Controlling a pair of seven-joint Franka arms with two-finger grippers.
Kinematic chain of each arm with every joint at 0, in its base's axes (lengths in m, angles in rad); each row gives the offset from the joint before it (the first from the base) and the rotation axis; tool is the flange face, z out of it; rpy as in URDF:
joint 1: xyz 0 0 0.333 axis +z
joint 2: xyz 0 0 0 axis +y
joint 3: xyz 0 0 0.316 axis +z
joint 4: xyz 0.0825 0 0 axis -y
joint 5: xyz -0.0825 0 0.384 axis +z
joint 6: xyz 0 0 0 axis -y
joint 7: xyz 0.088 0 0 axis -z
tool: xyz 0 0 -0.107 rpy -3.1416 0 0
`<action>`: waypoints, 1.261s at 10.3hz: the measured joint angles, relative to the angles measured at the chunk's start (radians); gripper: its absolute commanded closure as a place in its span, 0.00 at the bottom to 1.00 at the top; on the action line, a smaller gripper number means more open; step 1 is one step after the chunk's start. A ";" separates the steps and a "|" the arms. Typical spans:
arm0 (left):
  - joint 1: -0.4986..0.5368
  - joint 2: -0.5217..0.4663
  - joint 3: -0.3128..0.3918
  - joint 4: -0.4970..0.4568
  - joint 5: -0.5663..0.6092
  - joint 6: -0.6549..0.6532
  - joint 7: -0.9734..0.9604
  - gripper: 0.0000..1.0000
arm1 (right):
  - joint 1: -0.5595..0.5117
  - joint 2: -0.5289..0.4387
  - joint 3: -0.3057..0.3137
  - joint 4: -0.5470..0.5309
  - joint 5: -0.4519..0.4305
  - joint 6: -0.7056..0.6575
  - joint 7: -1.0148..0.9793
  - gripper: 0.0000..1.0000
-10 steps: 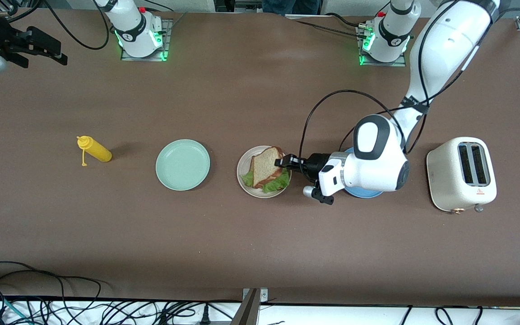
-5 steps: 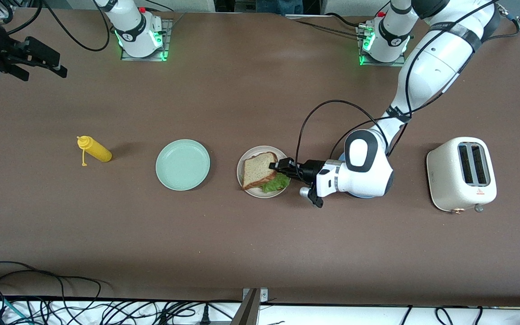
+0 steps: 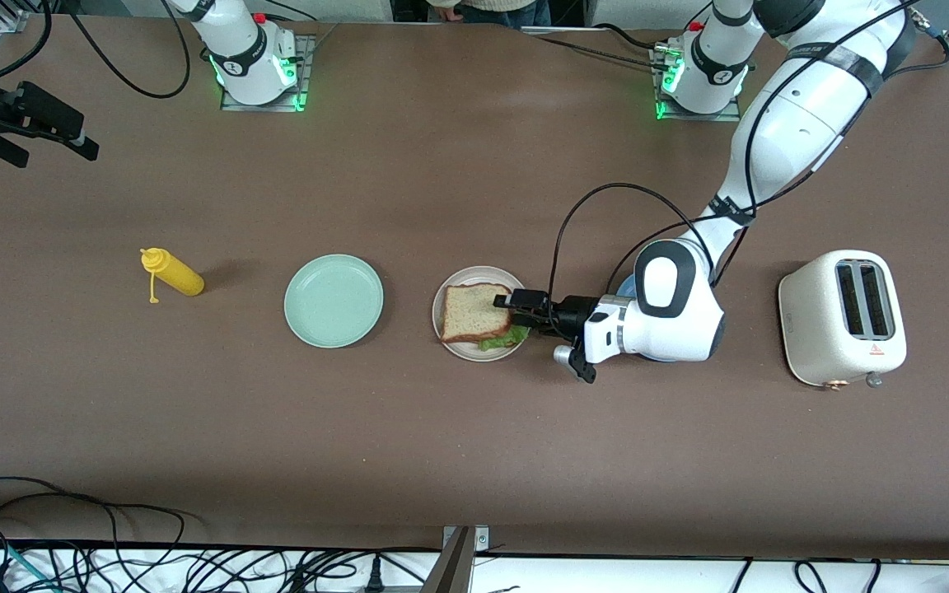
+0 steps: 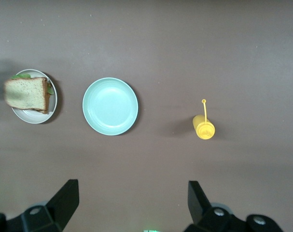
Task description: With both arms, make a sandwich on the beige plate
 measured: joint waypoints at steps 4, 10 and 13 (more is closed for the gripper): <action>0.054 -0.071 0.007 -0.004 0.160 -0.062 -0.065 0.00 | 0.000 0.008 0.000 0.000 0.001 0.024 -0.001 0.00; 0.160 -0.309 0.010 -0.001 0.591 -0.267 -0.352 0.00 | 0.001 0.021 -0.012 -0.002 0.001 0.033 -0.003 0.00; 0.229 -0.465 0.010 0.003 0.812 -0.416 -0.460 0.00 | 0.002 0.044 -0.008 -0.004 0.000 0.040 -0.003 0.00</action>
